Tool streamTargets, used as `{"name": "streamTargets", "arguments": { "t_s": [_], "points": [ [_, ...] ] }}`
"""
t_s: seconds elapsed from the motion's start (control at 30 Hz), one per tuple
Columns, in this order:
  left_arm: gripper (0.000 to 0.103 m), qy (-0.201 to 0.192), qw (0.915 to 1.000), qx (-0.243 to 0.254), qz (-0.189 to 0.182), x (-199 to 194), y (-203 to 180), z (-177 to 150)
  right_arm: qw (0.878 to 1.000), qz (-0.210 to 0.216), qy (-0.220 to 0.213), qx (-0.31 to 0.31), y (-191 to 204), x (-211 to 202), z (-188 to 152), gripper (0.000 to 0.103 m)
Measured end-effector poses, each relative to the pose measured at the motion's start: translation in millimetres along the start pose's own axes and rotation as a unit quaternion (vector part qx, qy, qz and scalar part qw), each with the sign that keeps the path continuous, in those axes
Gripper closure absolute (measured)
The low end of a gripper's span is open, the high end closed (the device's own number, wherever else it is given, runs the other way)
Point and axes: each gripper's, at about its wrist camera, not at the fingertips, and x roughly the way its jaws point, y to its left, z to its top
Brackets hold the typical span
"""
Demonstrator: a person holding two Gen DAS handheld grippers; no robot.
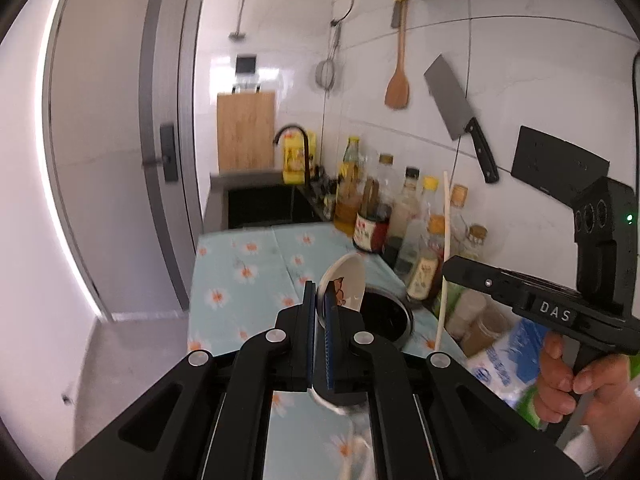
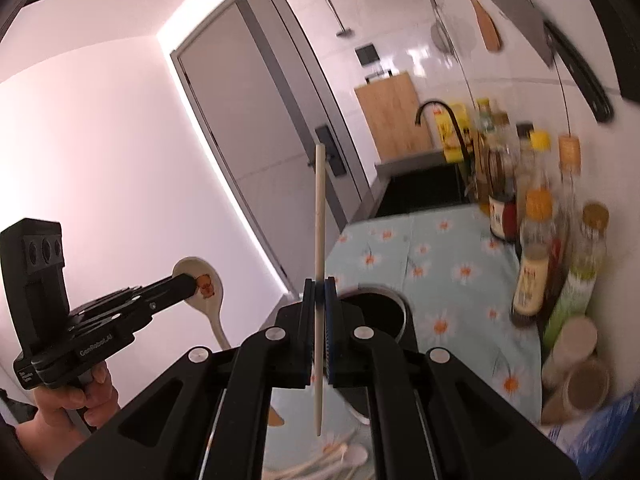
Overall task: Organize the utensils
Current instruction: 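Lift both held utensils over the black holder and open both tools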
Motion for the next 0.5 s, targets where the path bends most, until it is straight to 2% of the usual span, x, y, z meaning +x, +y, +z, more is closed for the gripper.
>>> {"name": "streamTargets", "arguments": {
  "t_s": [0.23, 0.37, 0.5],
  "points": [
    [0.1, -0.027, 0.9993, 0.024, 0.014, 24, -6, 30, 0.999, -0.004, -0.045, 0.01, -7, 13, 24, 0.097],
    [0.1, -0.036, 0.9982, 0.043, 0.02, 42, -12, 39, 0.997, -0.015, -0.075, -0.005, -9, 21, 37, 0.097],
    [0.1, -0.039, 0.9969, 0.063, 0.026, 55, -19, 40, 0.996, -0.029, -0.081, -0.013, -11, 31, 42, 0.097]
  ]
}}
